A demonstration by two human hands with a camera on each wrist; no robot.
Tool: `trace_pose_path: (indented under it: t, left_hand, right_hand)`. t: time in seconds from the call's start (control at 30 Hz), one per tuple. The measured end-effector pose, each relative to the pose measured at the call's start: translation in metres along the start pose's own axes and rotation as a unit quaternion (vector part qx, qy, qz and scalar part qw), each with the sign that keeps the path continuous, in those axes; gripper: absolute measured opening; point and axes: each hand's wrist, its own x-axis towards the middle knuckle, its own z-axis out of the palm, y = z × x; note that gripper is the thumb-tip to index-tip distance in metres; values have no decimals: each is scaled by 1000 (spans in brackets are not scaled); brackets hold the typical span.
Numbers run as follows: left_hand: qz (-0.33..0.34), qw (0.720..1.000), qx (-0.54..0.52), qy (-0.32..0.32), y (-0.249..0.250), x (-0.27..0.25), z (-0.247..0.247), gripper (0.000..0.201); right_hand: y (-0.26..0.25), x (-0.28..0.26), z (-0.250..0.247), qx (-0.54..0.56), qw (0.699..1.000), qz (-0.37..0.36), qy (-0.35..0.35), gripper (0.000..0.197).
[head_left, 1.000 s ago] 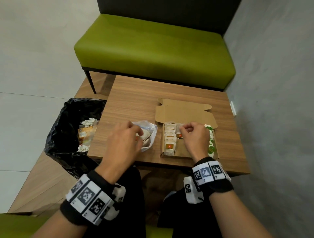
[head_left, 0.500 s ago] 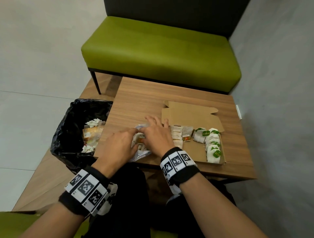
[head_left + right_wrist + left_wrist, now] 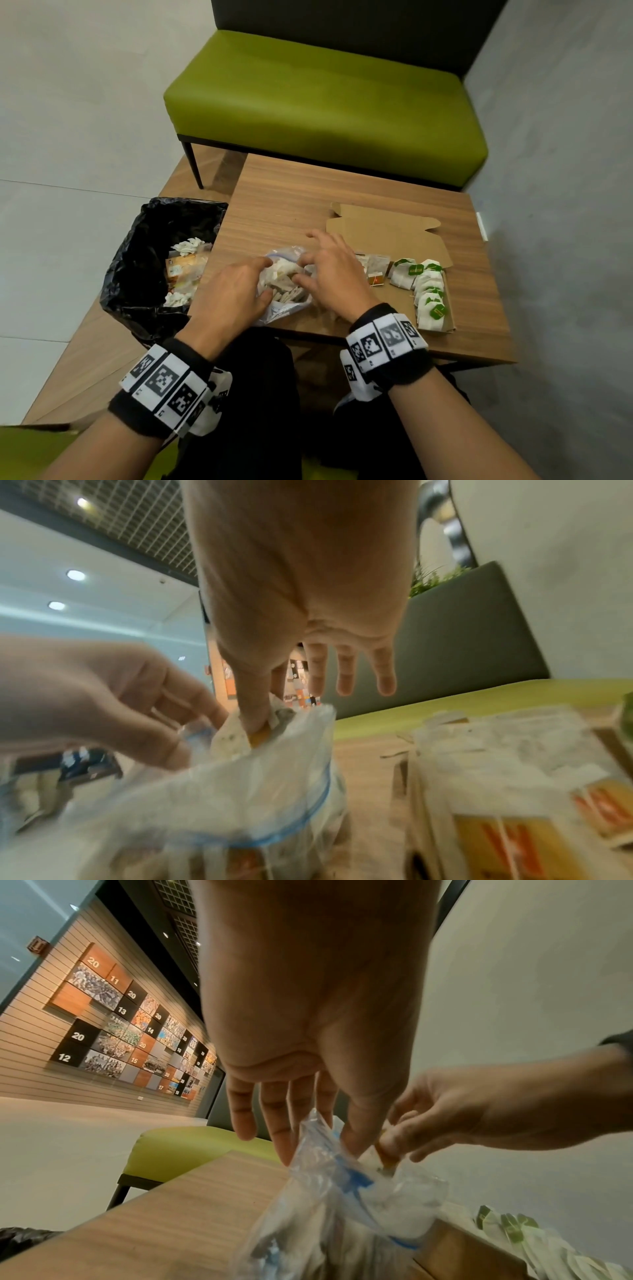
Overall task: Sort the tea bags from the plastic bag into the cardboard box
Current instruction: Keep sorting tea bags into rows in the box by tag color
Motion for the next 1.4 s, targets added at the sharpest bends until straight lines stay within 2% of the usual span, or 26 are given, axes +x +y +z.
trace_pose_path:
  t: [0.07, 0.13, 0.27, 0.33, 0.4, 0.47, 0.53, 0.63, 0.73, 0.8, 0.93, 0.97, 1.07, 1.17, 1.27, 1.33, 1.4]
  left_hand:
    - [2, 1000, -2, -5, 2, -3, -4, 48]
    - [9, 1000, -3, 9, 8, -9, -8, 44]
    - [45, 987, -138, 72, 36, -24, -16, 33]
    - [47, 965, -255, 33, 53, -29, -12, 26]
    - [53, 927, -370, -13, 66, -30, -5, 20]
    - [57, 911, -408, -25, 74, -32, 1, 13]
    - [64, 912, -405, -26, 78, -30, 4, 11]
    - [91, 922, -371, -71, 79, -28, 7, 13]
    - [129, 932, -315, -123, 79, -27, 9, 15]
    - [136, 930, -316, -129, 81, -26, 12, 14]
    - [115, 916, -368, -110, 89, -27, 24, 12]
    - [120, 918, -363, -107, 90, -27, 28, 12]
    - [133, 930, -321, -118, 92, -25, 37, 16]
    - [128, 938, -302, -116, 94, -21, 44, 15]
    - [90, 952, -270, -109, 96, -17, 52, 22]
    - [103, 970, -179, -126, 95, -17, 59, 36]
    - [122, 975, -112, -146, 96, -18, 64, 45]
  right_hand:
    - [7, -10, -11, 100, 994, 26, 27, 18]
    - [14, -23, -20, 209, 974, 55, 65, 14]
    - [25, -55, -33, 396, 904, 106, 118, 7]
    - [26, -70, -34, 469, 870, 103, 115, 7]
    - [25, -81, -30, 523, 840, 103, 106, 20]
    - [26, -89, -27, 551, 820, 115, 107, 35]
    - [30, -97, -25, 545, 822, 119, 116, 37]
    - [45, -108, -27, 491, 855, 105, 130, 25]
    - [54, -117, -29, 444, 887, 99, 78, 25]
    - [55, -121, -28, 456, 883, 96, 59, 16]
    - [61, -126, -24, 521, 833, 131, 131, 15]
    - [62, -127, -23, 518, 833, 136, 137, 15]
    - [70, -127, -21, 438, 879, 142, 122, 10]
    - [82, -123, -22, 392, 901, 154, 107, 11]
    - [99, -108, -23, 387, 883, 214, 154, 12]
    - [107, -93, -22, 376, 872, 256, 180, 10]
    - [116, -76, -16, 363, 870, 287, 170, 5]
